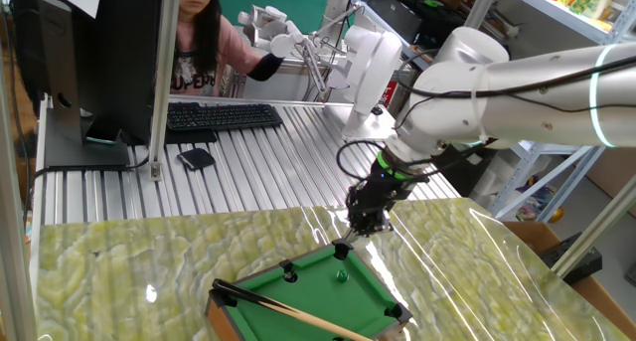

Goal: Hit the pool ball

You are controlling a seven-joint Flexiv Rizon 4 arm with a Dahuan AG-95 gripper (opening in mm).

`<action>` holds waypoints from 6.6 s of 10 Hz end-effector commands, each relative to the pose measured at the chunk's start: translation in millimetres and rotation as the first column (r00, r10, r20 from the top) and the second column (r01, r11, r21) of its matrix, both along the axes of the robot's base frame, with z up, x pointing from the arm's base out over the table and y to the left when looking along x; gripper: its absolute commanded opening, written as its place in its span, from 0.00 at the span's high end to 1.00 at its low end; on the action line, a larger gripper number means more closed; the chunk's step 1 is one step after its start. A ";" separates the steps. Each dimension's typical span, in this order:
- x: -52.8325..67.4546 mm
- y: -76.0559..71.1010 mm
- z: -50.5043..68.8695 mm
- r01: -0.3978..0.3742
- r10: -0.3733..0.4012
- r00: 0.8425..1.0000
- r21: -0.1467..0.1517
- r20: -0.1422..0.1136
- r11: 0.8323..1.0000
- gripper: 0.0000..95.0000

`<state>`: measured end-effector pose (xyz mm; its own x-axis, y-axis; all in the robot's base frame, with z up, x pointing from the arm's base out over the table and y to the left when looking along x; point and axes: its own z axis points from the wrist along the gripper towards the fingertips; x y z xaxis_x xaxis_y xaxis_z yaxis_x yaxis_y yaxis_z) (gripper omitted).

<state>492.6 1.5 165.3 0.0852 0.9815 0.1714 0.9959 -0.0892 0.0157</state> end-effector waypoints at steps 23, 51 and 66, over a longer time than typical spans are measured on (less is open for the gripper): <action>-105.9 87.5 7.3 0.554 -0.553 0.832 0.017 -0.040 0.833 1.00; -105.1 99.5 -24.4 0.540 -0.539 0.841 0.023 -0.046 0.841 1.00; -105.1 99.5 -24.4 0.572 -0.569 0.819 0.030 -0.067 0.820 1.00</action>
<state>386.5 100.1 141.1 0.6397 0.7445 0.1910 0.7639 -0.6433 -0.0512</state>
